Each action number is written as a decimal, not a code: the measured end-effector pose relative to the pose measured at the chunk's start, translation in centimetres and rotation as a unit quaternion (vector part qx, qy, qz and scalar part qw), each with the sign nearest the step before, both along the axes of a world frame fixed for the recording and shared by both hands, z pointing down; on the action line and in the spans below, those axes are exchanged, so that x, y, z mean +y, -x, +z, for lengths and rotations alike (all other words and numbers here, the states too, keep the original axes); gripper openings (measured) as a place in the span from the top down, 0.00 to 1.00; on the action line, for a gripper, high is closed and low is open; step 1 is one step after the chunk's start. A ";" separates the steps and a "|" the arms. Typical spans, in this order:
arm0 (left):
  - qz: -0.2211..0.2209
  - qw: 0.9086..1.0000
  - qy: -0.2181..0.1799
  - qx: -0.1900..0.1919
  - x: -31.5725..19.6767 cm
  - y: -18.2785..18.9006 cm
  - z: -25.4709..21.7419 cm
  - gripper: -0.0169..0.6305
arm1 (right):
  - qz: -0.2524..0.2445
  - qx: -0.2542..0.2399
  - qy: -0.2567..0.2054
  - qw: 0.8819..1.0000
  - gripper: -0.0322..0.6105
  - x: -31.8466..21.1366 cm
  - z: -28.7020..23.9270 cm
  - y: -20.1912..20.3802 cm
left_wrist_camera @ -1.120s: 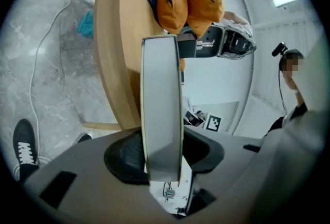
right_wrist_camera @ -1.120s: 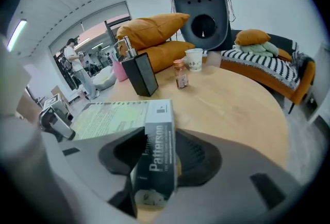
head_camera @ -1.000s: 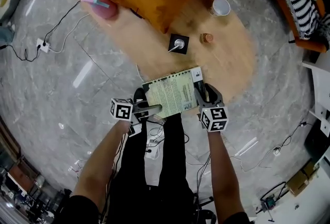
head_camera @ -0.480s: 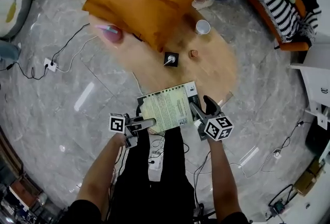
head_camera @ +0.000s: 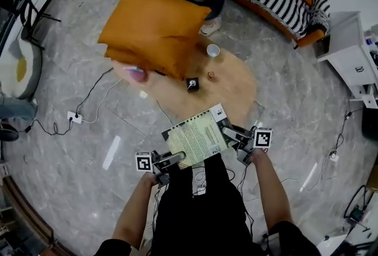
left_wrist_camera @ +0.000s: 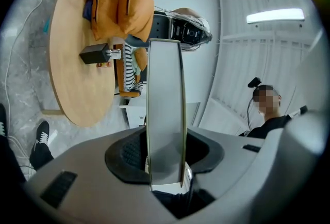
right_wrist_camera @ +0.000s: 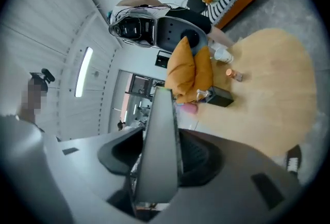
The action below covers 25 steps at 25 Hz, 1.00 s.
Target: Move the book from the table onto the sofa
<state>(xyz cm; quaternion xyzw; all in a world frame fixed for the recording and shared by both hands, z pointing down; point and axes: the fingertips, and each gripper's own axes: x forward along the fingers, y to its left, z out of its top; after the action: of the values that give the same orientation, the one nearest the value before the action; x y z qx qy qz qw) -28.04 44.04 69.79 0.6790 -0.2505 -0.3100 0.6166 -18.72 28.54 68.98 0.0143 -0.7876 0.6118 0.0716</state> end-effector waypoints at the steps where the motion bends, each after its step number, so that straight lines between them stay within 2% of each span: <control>1: 0.005 1.000 -0.003 -0.005 0.5 0.2 -0.8 0.72 | -0.003 -0.020 0.010 1.000 0.63 0.8 -1.3 0.3; 5: 0.012 1.000 -0.007 -0.018 3.4 0.4 -3.8 0.71 | 0.003 -0.035 0.035 0.999 0.66 4.1 -3.7 -0.2; 9: 0.004 0.999 -0.021 -0.040 4.3 1.8 -6.0 0.71 | 0.020 -0.029 0.012 0.999 0.66 5.1 -5.7 -0.3; 14: -0.016 0.998 -0.041 -0.040 4.5 3.5 -9.4 0.71 | 0.037 -0.052 0.004 0.998 0.66 6.2 -9.0 1.2; 19: -0.034 0.996 -0.049 -0.073 5.1 5.0 -10.6 0.71 | 0.044 -0.063 -0.016 0.997 0.66 6.9 -10.3 2.3; 25: -0.048 0.995 -0.059 -0.058 5.3 7.1 -11.7 0.71 | 0.055 -0.076 -0.026 0.995 0.66 7.2 -11.3 4.3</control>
<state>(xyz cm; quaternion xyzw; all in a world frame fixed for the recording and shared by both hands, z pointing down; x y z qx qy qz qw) -35.09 49.31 58.07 0.7183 -0.2990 -0.3134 0.5445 -23.06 35.77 57.72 0.0126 -0.8044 0.5936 -0.0227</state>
